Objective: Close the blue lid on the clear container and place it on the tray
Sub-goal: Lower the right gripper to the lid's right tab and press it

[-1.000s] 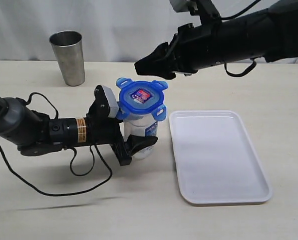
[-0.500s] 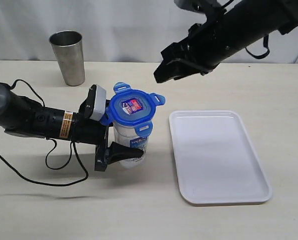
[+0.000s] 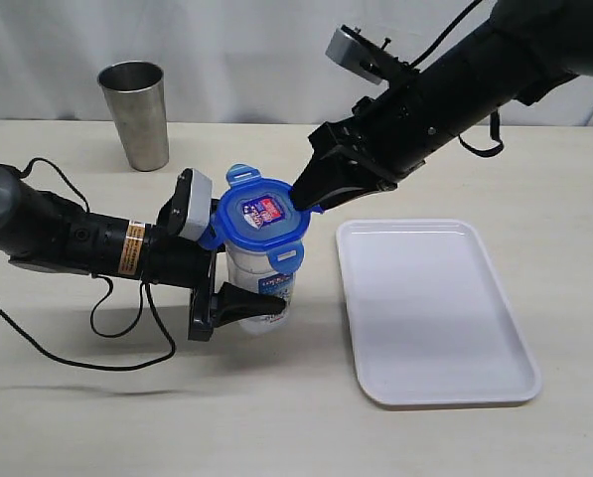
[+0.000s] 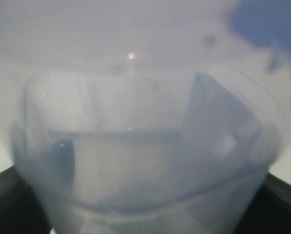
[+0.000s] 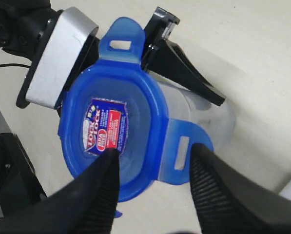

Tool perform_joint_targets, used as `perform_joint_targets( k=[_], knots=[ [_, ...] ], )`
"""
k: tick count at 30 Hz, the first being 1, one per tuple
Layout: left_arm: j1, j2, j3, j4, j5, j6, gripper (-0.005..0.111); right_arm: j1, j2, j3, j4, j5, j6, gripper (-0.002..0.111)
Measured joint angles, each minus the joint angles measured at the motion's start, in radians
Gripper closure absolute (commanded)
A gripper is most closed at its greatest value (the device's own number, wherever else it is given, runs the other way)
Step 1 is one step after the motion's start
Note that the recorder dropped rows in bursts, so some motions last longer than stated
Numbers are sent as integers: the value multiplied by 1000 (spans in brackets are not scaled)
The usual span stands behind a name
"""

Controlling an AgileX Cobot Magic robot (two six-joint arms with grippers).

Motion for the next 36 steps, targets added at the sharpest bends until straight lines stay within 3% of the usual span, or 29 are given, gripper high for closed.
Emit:
perform_joint_targets(
  k=[24, 30, 36],
  knots=[
    [12, 1, 0, 21, -13, -16, 107, -28, 132, 25, 241, 95, -162, 75],
    [12, 1, 0, 19, -11, -23, 107, -30, 123, -5, 180, 86, -164, 46],
    [6, 2, 0, 12, -7, -23, 107, -30, 23, -6, 61, 28, -275, 42]
  ],
)
